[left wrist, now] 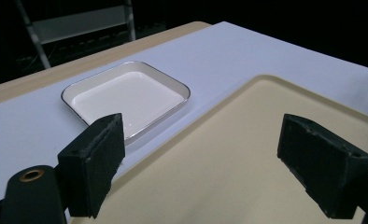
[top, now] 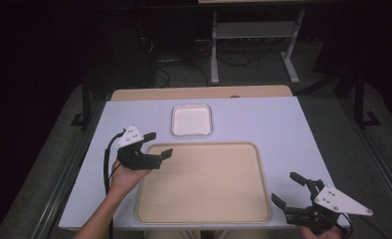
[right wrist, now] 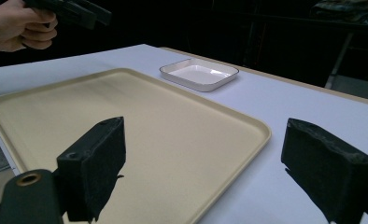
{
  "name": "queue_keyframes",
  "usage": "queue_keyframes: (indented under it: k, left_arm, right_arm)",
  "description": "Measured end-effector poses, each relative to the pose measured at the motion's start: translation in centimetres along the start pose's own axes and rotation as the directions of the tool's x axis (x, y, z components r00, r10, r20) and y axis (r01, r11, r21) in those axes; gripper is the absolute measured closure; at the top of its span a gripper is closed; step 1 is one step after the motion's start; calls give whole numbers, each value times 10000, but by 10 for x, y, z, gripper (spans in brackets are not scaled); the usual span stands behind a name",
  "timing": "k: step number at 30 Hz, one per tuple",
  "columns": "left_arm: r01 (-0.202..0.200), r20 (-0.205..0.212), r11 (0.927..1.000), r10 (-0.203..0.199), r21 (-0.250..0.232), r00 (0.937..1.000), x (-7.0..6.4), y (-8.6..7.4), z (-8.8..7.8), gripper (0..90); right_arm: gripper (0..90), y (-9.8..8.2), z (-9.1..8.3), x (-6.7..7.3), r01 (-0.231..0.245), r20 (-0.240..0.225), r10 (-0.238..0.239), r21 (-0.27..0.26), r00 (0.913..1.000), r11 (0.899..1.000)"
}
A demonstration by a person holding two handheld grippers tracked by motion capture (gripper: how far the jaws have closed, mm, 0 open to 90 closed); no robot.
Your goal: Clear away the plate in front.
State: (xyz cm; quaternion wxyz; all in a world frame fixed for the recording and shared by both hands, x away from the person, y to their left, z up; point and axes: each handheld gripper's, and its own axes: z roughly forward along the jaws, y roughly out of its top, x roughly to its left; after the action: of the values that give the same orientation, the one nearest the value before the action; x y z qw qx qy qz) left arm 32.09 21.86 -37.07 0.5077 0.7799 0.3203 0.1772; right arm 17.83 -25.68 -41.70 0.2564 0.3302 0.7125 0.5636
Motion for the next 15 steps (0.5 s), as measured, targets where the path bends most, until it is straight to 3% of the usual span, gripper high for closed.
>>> queue_keyframes:
  k: [15]
  left_arm:
    - [534, -139, 9986, -535, -33, 9985, 34, 17, 24, 164]
  right_arm:
    - [130, -1, 1, -2, -50, 5, 50, 7, 10000, 10000]
